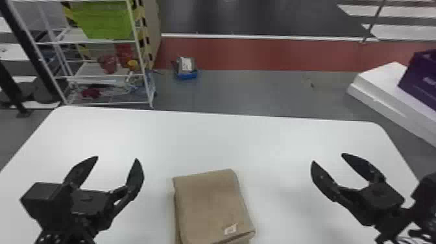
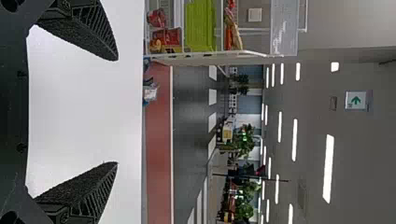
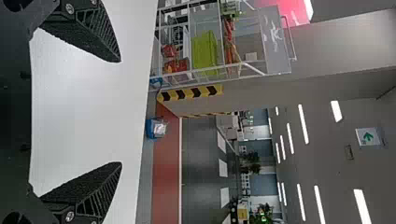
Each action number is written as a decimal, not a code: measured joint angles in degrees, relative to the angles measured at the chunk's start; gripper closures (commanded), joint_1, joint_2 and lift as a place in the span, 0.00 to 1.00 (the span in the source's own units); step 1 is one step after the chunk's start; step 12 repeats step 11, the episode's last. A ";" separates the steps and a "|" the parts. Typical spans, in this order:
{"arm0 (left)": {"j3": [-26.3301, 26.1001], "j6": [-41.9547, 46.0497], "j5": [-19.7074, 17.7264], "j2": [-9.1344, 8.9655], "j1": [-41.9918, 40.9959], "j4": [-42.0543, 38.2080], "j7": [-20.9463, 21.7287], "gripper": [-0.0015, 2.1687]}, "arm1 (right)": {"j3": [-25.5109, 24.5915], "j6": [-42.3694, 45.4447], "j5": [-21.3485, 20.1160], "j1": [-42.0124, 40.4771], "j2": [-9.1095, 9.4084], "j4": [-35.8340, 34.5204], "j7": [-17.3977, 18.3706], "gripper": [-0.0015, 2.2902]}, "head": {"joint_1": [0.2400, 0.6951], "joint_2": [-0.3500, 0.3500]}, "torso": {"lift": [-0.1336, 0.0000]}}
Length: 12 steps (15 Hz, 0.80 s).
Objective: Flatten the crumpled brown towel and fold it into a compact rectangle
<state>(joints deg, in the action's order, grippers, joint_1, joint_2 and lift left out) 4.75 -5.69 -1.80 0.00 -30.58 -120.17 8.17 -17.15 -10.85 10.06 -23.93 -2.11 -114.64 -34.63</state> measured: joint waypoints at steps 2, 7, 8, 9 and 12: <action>0.00 0.09 -0.04 0.00 0.00 0.02 0.00 0.04 | 0.42 0.00 -0.27 0.09 0.00 0.12 0.00 0.05 | 1.00 0.46 | 0.07; 0.00 0.45 -0.29 0.00 0.04 0.45 0.00 0.04 | 0.80 -0.12 -0.56 0.20 0.08 0.17 0.09 0.05 | 1.00 0.47 | 0.07; -0.01 0.56 -0.35 0.00 0.06 0.56 0.00 0.04 | 0.80 -0.16 -0.57 0.20 0.09 0.17 0.09 0.05 | 1.00 0.47 | 0.07; -0.07 0.61 -0.38 0.00 0.08 0.61 0.00 0.04 | 0.80 -0.19 -0.57 0.20 0.09 0.17 0.09 0.05 | 1.00 0.47 | 0.07; -0.27 0.63 -0.40 0.00 0.08 0.60 0.00 0.04 | 0.80 -0.19 -0.57 0.20 0.09 0.17 0.09 0.05 | 1.00 0.46 | 0.07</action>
